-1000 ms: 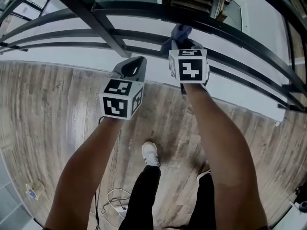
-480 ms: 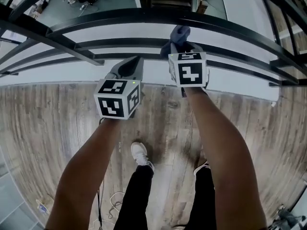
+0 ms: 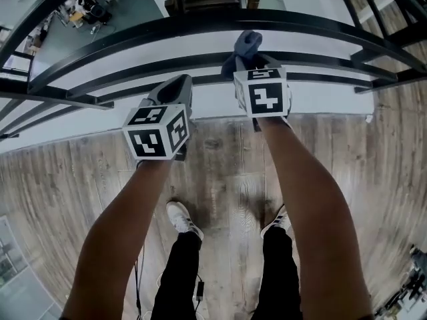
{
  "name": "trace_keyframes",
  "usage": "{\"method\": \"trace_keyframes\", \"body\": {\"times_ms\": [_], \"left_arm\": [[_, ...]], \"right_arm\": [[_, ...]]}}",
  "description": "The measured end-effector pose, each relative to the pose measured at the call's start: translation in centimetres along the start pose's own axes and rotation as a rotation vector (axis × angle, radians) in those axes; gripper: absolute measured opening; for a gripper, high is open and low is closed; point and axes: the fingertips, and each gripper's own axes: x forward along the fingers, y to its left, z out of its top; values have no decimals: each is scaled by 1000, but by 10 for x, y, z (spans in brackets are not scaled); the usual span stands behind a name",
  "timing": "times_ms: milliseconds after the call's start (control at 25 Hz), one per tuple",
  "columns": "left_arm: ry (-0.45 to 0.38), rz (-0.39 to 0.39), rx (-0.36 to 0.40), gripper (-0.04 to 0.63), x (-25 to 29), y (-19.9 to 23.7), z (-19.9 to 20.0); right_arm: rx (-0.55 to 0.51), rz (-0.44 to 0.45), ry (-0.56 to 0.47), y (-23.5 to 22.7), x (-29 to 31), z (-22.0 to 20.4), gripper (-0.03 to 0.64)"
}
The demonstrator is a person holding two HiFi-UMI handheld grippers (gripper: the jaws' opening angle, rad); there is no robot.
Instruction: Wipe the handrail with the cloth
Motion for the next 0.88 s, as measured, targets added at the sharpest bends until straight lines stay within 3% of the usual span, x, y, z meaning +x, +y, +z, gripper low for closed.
{"method": "trace_keyframes", "body": {"times_ms": [600, 880], "left_arm": [[14, -88, 53, -2, 89, -162, 38], [30, -130, 63, -2, 139, -245, 33]], "right_arm": [[101, -63, 16, -201, -57, -38, 97], [114, -79, 0, -287, -79, -56, 97]]}}
